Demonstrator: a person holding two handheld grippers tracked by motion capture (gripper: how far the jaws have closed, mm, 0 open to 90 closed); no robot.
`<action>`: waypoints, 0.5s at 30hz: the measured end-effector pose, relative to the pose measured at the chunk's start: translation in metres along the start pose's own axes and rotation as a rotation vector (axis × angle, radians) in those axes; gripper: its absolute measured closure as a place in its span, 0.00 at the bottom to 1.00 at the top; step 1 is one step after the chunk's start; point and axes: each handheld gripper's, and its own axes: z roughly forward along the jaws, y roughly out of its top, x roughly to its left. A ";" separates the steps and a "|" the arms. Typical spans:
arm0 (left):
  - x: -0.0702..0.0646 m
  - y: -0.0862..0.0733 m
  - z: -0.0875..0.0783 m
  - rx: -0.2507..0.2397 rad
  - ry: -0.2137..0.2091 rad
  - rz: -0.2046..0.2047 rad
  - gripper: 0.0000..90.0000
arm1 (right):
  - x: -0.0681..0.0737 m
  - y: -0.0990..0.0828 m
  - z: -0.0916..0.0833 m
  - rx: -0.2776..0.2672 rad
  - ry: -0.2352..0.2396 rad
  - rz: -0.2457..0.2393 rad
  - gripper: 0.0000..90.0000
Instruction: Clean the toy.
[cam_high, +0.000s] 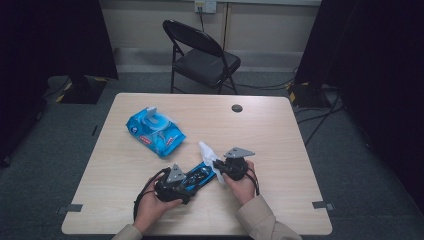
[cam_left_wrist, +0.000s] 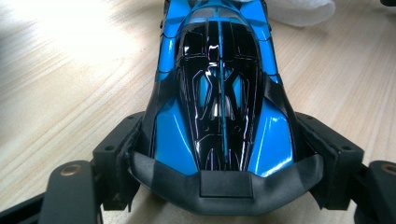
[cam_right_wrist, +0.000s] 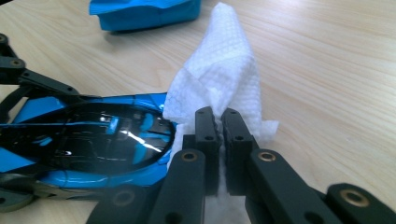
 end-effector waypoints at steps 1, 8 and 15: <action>0.000 0.000 0.000 0.000 0.000 0.000 0.27 | 0.000 0.000 0.000 0.000 0.000 0.000 0.97; 0.000 0.000 0.000 0.002 -0.001 0.001 0.27 | -0.014 -0.006 -0.003 0.031 -0.040 0.037 0.97; 0.001 0.001 0.000 0.010 -0.014 0.018 0.24 | -0.021 -0.005 -0.015 0.009 -0.029 0.059 0.97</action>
